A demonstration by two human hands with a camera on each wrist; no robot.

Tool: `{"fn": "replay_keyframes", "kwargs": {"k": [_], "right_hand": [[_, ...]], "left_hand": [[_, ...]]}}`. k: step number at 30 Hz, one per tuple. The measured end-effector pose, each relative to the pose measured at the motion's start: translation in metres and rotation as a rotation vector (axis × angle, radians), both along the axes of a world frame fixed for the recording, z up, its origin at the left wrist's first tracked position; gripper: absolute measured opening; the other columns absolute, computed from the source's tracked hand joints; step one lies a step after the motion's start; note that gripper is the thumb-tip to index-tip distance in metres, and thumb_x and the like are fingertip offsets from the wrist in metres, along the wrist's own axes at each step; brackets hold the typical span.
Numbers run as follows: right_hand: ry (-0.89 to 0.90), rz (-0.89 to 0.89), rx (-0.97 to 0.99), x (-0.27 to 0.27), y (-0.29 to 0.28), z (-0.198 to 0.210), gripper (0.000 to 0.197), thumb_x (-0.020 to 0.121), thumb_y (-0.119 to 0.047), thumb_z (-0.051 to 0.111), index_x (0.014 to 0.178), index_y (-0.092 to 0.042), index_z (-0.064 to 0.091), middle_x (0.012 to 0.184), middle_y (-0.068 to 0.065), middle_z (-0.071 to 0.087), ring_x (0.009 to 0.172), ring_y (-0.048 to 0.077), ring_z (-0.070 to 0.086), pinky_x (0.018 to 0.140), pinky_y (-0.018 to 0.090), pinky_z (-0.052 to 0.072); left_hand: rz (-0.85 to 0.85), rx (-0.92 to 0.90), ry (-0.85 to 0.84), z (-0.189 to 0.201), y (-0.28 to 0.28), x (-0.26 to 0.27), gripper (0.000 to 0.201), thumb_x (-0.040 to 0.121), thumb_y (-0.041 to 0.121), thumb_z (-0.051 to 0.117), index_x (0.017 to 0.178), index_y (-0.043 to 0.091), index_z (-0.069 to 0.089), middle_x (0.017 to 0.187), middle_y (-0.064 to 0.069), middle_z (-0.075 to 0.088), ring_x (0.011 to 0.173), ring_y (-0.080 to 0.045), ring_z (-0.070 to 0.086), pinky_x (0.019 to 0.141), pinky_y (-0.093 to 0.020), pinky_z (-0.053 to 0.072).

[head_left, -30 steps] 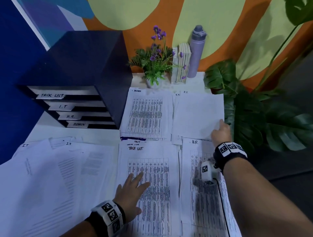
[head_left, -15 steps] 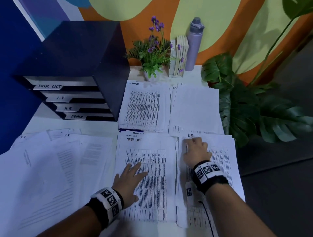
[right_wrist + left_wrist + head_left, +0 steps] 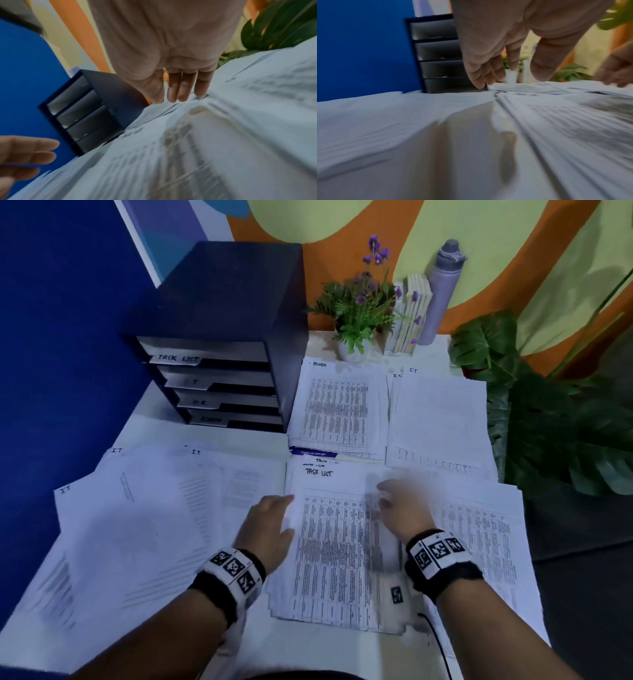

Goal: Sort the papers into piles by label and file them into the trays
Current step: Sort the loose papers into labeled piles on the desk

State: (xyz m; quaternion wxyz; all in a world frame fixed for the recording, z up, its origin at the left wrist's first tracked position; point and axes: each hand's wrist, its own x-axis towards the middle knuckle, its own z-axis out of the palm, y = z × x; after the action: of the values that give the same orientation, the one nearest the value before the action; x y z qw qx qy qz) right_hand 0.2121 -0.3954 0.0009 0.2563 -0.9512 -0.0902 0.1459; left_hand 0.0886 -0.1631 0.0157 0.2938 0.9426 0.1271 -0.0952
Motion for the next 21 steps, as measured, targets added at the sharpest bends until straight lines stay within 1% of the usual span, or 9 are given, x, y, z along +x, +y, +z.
{"fn": "replay_keyframes", "kwargs": {"k": [3,7,10,14,15,18,19,20,21], "right_hand": [[0.013,0.117,0.119,-0.026,0.043,0.001,0.025,0.09,-0.009,0.055,0.112,-0.011,0.067,0.101,0.004,0.052,0.096,0.028,0.06,0.088,0.033,0.049],[0.081,0.319,0.225,-0.066,0.109,0.003,0.018,0.085,-0.012,0.057,0.097,-0.014,0.071,0.093,0.003,0.059,0.085,0.023,0.061,0.08,0.029,0.048],[0.144,0.415,0.261,-0.091,0.154,0.003,0.026,0.076,-0.02,0.048,0.089,-0.017,0.071,0.083,-0.001,0.056,0.074,0.017,0.056,0.072,0.026,0.044],[0.177,0.414,0.305,-0.12,0.204,0.002,0.01,0.084,-0.007,0.057,0.077,-0.013,0.061,0.076,-0.003,0.045,0.063,0.007,0.044,0.064,0.015,0.034],[0.185,0.374,0.303,-0.125,0.213,-0.002,0.007,0.084,-0.009,0.058,0.078,-0.012,0.059,0.077,-0.003,0.045,0.065,0.008,0.045,0.063,0.014,0.033],[0.226,0.246,0.236,-0.134,0.236,-0.007,0.01,0.08,-0.017,0.058,0.08,-0.013,0.049,0.086,0.007,0.048,0.078,0.024,0.05,0.069,0.025,0.038],[0.267,0.201,0.223,-0.134,0.241,-0.009,0.014,0.082,-0.019,0.059,0.092,-0.012,0.052,0.094,0.009,0.048,0.088,0.027,0.051,0.075,0.027,0.041],[0.318,0.167,0.197,-0.133,0.246,-0.008,0.03,0.085,-0.021,0.06,0.112,-0.01,0.051,0.107,0.011,0.047,0.102,0.028,0.051,0.085,0.03,0.043],[0.347,0.143,0.193,-0.133,0.249,-0.008,0.05,0.088,-0.022,0.061,0.132,-0.009,0.041,0.123,0.014,0.044,0.117,0.029,0.047,0.096,0.032,0.04]], "left_hand": [[0.253,-0.001,-0.033,-0.011,0.064,-0.022,0.06,0.092,0.02,0.06,0.147,0.014,0.037,0.149,-0.009,0.035,0.134,-0.026,0.039,0.113,-0.039,0.032],[0.5,0.169,0.215,-0.028,0.154,-0.065,0.069,0.094,0.037,0.054,0.152,0.016,0.024,0.16,-0.009,0.015,0.145,-0.029,0.018,0.116,-0.045,0.024],[0.537,0.239,0.462,-0.036,0.198,-0.098,0.082,0.09,0.06,0.046,0.154,0.027,0.007,0.163,-0.002,-0.005,0.148,-0.032,0.002,0.115,-0.057,0.019],[0.367,0.207,0.518,-0.047,0.214,-0.125,0.092,0.083,0.076,0.04,0.152,0.037,-0.005,0.161,0.002,-0.019,0.148,-0.032,-0.006,0.115,-0.059,0.013],[0.311,0.212,0.508,-0.048,0.212,-0.13,0.092,0.082,0.077,0.039,0.152,0.038,-0.006,0.16,0.002,-0.021,0.148,-0.031,-0.007,0.115,-0.059,0.012],[0.159,0.223,0.459,-0.048,0.201,-0.143,0.09,0.083,0.076,0.039,0.151,0.04,-0.008,0.159,0.004,-0.025,0.147,-0.03,-0.012,0.116,-0.058,0.007],[0.11,0.216,0.446,-0.048,0.197,-0.148,0.088,0.084,0.074,0.039,0.151,0.041,-0.007,0.158,0.004,-0.026,0.147,-0.029,-0.015,0.116,-0.057,0.005],[0.062,0.21,0.435,-0.048,0.195,-0.152,0.086,0.085,0.072,0.04,0.151,0.041,-0.005,0.158,0.005,-0.026,0.147,-0.028,-0.016,0.116,-0.055,0.003],[0.012,0.199,0.413,-0.048,0.194,-0.156,0.084,0.086,0.07,0.042,0.152,0.042,-0.003,0.158,0.007,-0.026,0.147,-0.026,-0.017,0.117,-0.054,0.002]]}}
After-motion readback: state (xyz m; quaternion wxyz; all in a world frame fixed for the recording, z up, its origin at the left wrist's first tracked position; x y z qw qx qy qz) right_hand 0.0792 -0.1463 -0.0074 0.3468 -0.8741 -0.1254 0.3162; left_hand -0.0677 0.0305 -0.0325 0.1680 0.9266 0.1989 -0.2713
